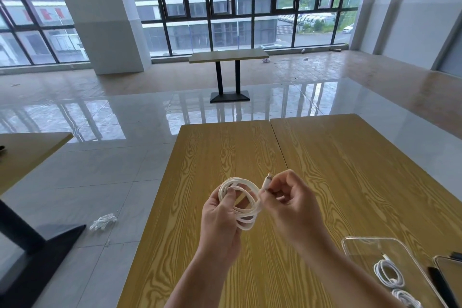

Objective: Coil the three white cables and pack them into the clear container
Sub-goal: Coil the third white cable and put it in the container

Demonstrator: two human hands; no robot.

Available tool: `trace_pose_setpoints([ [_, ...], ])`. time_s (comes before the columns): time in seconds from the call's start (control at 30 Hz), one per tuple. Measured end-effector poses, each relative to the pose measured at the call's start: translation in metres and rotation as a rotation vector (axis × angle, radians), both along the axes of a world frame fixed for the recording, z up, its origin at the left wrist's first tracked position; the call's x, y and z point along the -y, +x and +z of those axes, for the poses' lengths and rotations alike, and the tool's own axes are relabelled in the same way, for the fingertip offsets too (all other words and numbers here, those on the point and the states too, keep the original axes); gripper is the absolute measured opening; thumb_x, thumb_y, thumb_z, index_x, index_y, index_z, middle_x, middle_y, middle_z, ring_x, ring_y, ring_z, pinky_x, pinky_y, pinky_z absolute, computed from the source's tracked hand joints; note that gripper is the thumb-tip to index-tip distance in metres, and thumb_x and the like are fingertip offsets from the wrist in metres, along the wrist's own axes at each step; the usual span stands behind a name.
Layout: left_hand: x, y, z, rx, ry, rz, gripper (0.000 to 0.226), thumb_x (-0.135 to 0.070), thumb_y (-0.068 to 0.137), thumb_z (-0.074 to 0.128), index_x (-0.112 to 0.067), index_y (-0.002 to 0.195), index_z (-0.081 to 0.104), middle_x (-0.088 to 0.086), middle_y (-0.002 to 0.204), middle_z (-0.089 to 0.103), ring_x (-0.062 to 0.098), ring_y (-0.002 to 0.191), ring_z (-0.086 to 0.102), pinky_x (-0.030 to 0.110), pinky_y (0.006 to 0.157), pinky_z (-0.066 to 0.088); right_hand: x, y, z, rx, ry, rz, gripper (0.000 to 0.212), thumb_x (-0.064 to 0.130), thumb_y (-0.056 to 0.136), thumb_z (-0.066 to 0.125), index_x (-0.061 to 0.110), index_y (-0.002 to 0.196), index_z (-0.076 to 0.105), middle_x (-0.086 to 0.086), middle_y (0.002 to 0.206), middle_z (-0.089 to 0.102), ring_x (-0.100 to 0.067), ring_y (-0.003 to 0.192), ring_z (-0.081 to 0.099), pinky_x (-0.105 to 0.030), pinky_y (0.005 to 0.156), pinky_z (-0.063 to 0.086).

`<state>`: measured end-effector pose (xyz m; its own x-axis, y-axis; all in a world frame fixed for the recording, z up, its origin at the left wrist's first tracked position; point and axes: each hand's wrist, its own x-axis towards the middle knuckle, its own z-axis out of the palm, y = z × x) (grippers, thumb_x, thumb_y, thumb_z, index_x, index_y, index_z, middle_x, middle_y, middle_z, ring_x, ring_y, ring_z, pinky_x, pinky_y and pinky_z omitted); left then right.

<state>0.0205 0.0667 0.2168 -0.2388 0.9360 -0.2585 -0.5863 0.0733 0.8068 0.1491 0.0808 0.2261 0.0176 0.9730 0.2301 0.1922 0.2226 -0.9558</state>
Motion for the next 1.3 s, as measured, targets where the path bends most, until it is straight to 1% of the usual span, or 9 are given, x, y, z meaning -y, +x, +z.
trace_pose_setpoints([
  [0.2,0.002,0.006,0.001,-0.046,0.097,-0.026,0.019,-0.015,0.099,0.053,-0.007,0.103,0.070,0.015,0.093,0.074,0.025,0.083,0.071,0.035,0.074,0.058,-0.006,0.002,-0.003,-0.349,-0.267,-0.088,0.009,0.003,0.092,0.065,0.007,0.091,0.057,-0.012,0.088,0.063,-0.017,0.071,0.071,-0.036,0.066,0.063],
  [0.37,0.001,0.013,-0.005,-0.161,0.103,-0.075,0.025,-0.019,0.099,0.054,-0.020,0.091,0.078,0.007,0.099,0.074,0.025,0.101,0.066,0.039,0.095,0.050,-0.008,0.002,-0.006,-0.319,-0.364,-0.058,0.004,0.009,0.095,0.063,0.009,0.098,0.065,-0.018,0.096,0.072,-0.026,0.078,0.076,-0.038,0.064,0.063],
  [0.5,-0.001,0.011,-0.004,-0.209,0.112,-0.110,0.022,-0.019,0.099,0.053,-0.012,0.109,0.071,0.001,0.098,0.076,0.011,0.092,0.071,0.017,0.069,0.054,-0.009,0.005,-0.008,-0.267,-0.461,0.118,0.014,0.017,0.090,0.071,0.012,0.104,0.072,-0.011,0.095,0.078,-0.026,0.087,0.076,-0.042,0.078,0.062],
  [0.63,-0.006,0.009,-0.002,-0.229,0.098,-0.144,0.022,-0.017,0.100,0.052,-0.014,0.114,0.069,0.000,0.106,0.076,0.012,0.093,0.072,0.034,0.075,0.056,-0.009,0.005,-0.009,-0.229,-0.494,0.277,0.022,0.015,0.080,0.081,0.009,0.100,0.075,-0.007,0.087,0.076,-0.019,0.078,0.072,-0.031,0.072,0.055],
  [0.77,-0.008,0.006,-0.003,-0.257,0.096,-0.180,0.023,-0.017,0.100,0.052,-0.016,0.114,0.070,0.000,0.108,0.075,0.015,0.099,0.071,0.038,0.084,0.055,-0.012,0.004,-0.010,-0.352,-0.552,0.265,0.018,-0.004,0.081,0.073,-0.005,0.099,0.073,-0.019,0.093,0.076,-0.029,0.085,0.074,-0.041,0.086,0.060],
  [0.87,-0.010,0.002,-0.003,-0.296,0.092,-0.176,0.023,-0.021,0.100,0.052,-0.017,0.112,0.072,0.001,0.105,0.075,0.015,0.096,0.071,0.039,0.086,0.055,-0.012,0.005,-0.009,-0.464,-0.571,0.267,0.021,-0.007,0.082,0.070,-0.009,0.103,0.070,-0.021,0.093,0.074,-0.029,0.083,0.073,-0.038,0.077,0.061],
  [1.0,-0.012,-0.001,-0.004,-0.284,0.056,-0.150,0.022,-0.023,0.099,0.055,-0.019,0.097,0.076,0.008,0.097,0.076,0.024,0.092,0.072,0.045,0.086,0.056,-0.011,0.005,-0.006,-0.518,-0.567,0.287,0.031,-0.003,0.080,0.074,-0.004,0.110,0.065,-0.015,0.092,0.075,-0.027,0.082,0.074,-0.037,0.073,0.060],
  [1.23,-0.011,-0.004,-0.006,-0.193,0.077,-0.220,0.026,-0.021,0.096,0.055,0.000,0.106,0.068,0.021,0.098,0.074,0.030,0.088,0.071,0.040,0.077,0.056,-0.014,0.009,-0.011,-0.851,-0.592,0.450,0.062,-0.010,0.071,0.071,0.013,0.125,0.054,-0.021,0.097,0.070,-0.031,0.081,0.070,-0.041,0.072,0.057],
  [1.3,-0.011,-0.005,-0.006,-0.195,0.069,-0.238,0.027,-0.019,0.096,0.056,0.002,0.107,0.067,0.023,0.100,0.073,0.031,0.090,0.071,0.038,0.077,0.057,-0.014,0.010,-0.013,-0.816,-0.557,0.494,0.065,-0.013,0.069,0.066,0.018,0.125,0.055,-0.023,0.100,0.068,-0.033,0.085,0.068,-0.044,0.075,0.057],
])
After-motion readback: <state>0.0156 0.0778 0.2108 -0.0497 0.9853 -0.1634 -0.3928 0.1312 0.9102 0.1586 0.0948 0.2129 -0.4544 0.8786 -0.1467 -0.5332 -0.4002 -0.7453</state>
